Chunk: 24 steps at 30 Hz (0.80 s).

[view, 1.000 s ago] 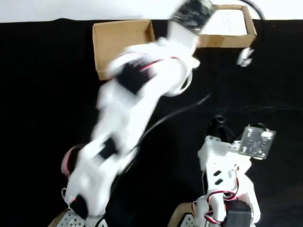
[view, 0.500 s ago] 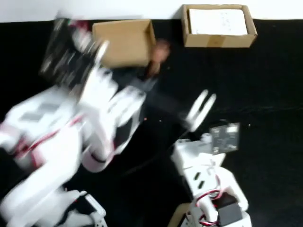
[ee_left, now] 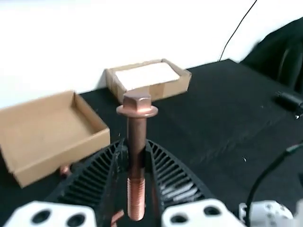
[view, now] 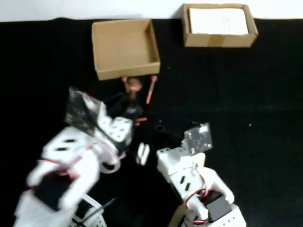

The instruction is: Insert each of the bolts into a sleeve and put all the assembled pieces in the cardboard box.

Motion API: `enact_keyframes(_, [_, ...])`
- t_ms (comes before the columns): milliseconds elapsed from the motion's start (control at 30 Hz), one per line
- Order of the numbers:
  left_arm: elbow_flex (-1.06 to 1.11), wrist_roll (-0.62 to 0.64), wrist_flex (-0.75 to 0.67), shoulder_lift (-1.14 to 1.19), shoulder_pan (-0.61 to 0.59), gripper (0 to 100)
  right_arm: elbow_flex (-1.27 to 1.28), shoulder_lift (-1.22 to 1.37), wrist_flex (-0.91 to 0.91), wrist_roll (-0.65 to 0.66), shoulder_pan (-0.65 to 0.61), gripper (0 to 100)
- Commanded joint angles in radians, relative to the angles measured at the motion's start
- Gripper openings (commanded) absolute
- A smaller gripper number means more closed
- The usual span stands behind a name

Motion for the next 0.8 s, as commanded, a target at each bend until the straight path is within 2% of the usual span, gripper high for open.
enact_keyframes(0, [-0.018,0.008,-0.103,0.041,0.010,1,0.022,-0.012,-0.025,-0.003,-0.007,0.7])
enact_keyframes(67, [-0.091,0.060,-0.098,0.130,0.042,1,0.047,-0.012,-0.025,-0.003,-0.007,0.7])
enact_keyframes(133, [-0.173,0.206,-0.097,0.242,0.093,1,0.061,-0.012,-0.038,-0.005,-0.007,0.7])
enact_keyframes(200, [-0.242,0.275,-0.074,0.348,0.134,1,0.062,-0.012,-0.068,-0.005,-0.004,0.7])
enact_keyframes(300, [-0.289,0.275,-0.023,0.450,0.171,1,0.053,-0.012,-0.093,-0.005,0.013,0.7])
enact_keyframes(767, [-0.216,0.275,-0.023,0.461,0.177,1,0.051,-0.012,-0.168,-0.005,0.061,0.7])
